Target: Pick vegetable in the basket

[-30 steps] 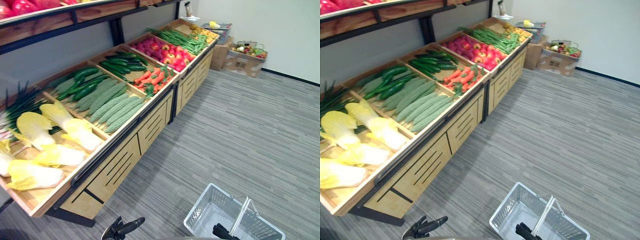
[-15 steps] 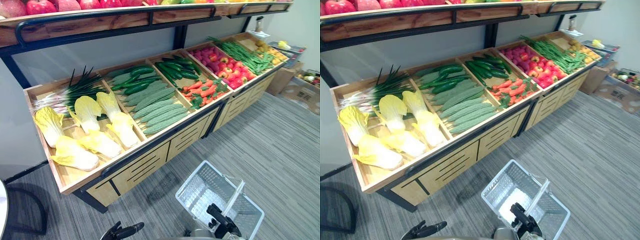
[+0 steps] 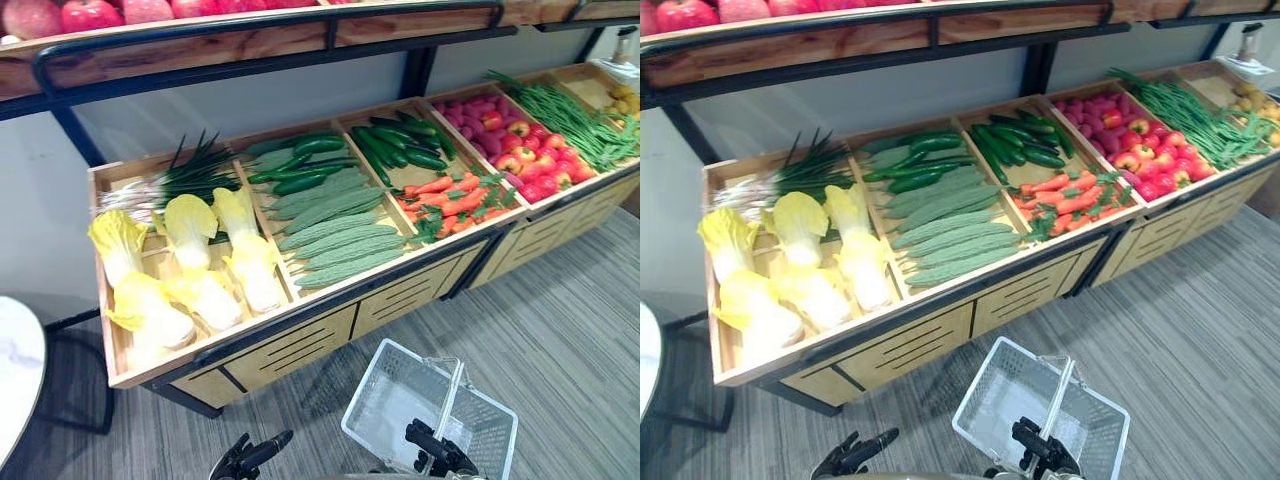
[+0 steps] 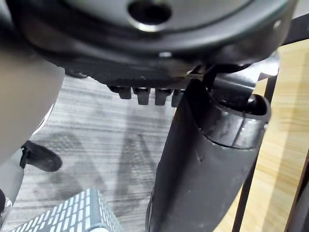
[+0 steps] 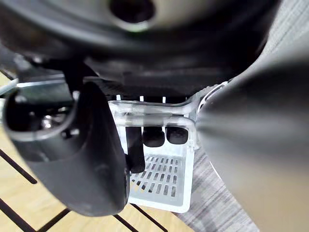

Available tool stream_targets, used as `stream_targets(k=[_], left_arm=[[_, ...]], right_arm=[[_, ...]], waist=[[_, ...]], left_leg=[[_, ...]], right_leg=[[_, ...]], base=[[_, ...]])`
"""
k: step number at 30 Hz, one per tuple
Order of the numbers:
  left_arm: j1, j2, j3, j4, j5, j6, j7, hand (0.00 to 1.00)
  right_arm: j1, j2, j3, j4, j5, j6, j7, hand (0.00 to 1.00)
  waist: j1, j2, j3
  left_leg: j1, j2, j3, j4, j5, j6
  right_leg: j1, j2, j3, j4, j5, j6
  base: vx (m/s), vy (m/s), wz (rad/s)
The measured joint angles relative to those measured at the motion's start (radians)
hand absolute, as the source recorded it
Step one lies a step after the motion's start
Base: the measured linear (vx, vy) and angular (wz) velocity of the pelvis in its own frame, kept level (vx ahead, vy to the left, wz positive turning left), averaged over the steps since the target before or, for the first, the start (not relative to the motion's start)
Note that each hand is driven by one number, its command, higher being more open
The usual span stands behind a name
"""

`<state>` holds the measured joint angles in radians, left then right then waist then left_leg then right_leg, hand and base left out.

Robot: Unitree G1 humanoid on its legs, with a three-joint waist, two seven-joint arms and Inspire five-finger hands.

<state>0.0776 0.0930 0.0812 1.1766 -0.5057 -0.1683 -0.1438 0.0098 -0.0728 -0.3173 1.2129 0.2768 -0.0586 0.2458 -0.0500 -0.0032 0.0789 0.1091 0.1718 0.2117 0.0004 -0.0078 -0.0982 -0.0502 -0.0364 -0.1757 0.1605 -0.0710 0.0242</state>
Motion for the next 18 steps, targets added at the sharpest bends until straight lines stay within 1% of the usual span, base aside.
stream_targets(k=[3,4,6,7,9,12,14,15,18], left_arm=[[-0.007,0.013,-0.045,0.0,0.017,-0.001,-0.019,1.0],[-0.009,0.017,-0.069,0.001,0.017,-0.001,-0.019,1.0],[-0.016,0.017,-0.078,0.005,0.017,0.003,-0.018,1.0],[-0.022,0.017,-0.098,0.005,0.017,0.007,-0.014,1.0],[-0.026,0.018,-0.106,0.006,0.019,0.025,-0.007,1.0],[-0.032,0.018,-0.106,0.005,-0.004,0.045,0.029,1.0],[-0.034,0.019,-0.104,0.006,-0.015,0.062,0.055,1.0],[-0.019,0.022,-0.095,0.025,-0.027,0.09,0.096,1.0],[-0.019,0.022,-0.095,0.025,-0.027,0.09,0.096,1.0]], right_arm=[[0.0,-0.004,0.036,0.0,0.0,0.004,0.008,0.0],[0.0,-0.006,0.058,-0.001,-0.001,0.005,0.015,0.0],[-0.002,-0.012,0.073,-0.002,-0.001,0.007,0.028,0.0],[-0.009,-0.018,0.073,-0.002,-0.005,0.016,0.04,0.0],[-0.017,-0.024,0.073,-0.002,-0.013,0.032,0.049,0.0],[-0.018,-0.024,0.073,-0.013,-0.056,0.031,0.062,0.0],[-0.018,-0.021,0.079,-0.022,-0.086,0.028,0.063,0.0],[-0.021,-0.012,0.146,-0.021,-0.12,0.054,0.025,0.0],[-0.021,-0.012,0.146,-0.021,-0.12,0.054,0.025,0.0]], waist=[[-0.005,-0.009,-0.007],[-0.006,-0.009,-0.009],[-0.007,-0.003,-0.013],[-0.008,-0.001,-0.013],[-0.01,-0.001,-0.012],[-0.013,-0.002,-0.012],[-0.014,-0.005,-0.012],[0.01,-0.005,-0.013],[0.01,-0.005,-0.013]], left_leg=[[-0.023,-0.001,0.035,-0.012,0.026,0.018],[-0.024,-0.001,0.051,-0.046,0.044,0.013],[-0.023,0.003,0.058,-0.087,0.068,0.012],[-0.029,0.008,0.065,-0.09,0.069,0.011],[-0.025,0.01,0.074,-0.094,0.068,0.01],[-0.021,0.007,0.08,-0.095,0.062,0.001],[-0.019,0.004,0.082,-0.095,0.055,-0.012],[0.031,-0.026,0.165,-0.097,0.047,-0.013],[0.031,-0.026,0.165,-0.097,0.047,-0.014]], right_leg=[[-0.004,0.002,0.028,-0.001,-0.009,-0.007],[-0.011,0.009,0.047,-0.001,-0.024,-0.01],[-0.026,0.019,0.042,0.005,-0.027,-0.011],[-0.042,0.022,0.036,0.026,-0.032,-0.013],[-0.044,0.022,0.034,0.041,-0.036,-0.01],[-0.051,0.014,0.034,0.069,-0.044,0.004],[-0.051,0.011,0.037,0.075,-0.042,0.011],[0.055,0.002,0.09,-0.084,0.041,0.026],[0.055,0.002,0.09,-0.084,0.041,0.026]], base=[[-0.06,0.004,0.52],[-0.11,0.001,0.42],[-0.12,-0.022,0.27],[-0.13,-0.025,0.15],[-0.13,-0.007,0.08],[-0.11,0.024,0.06],[-0.09,0.046,0.05],[-0.04,0.023,0.01],[0.0,0.0,0.0]])
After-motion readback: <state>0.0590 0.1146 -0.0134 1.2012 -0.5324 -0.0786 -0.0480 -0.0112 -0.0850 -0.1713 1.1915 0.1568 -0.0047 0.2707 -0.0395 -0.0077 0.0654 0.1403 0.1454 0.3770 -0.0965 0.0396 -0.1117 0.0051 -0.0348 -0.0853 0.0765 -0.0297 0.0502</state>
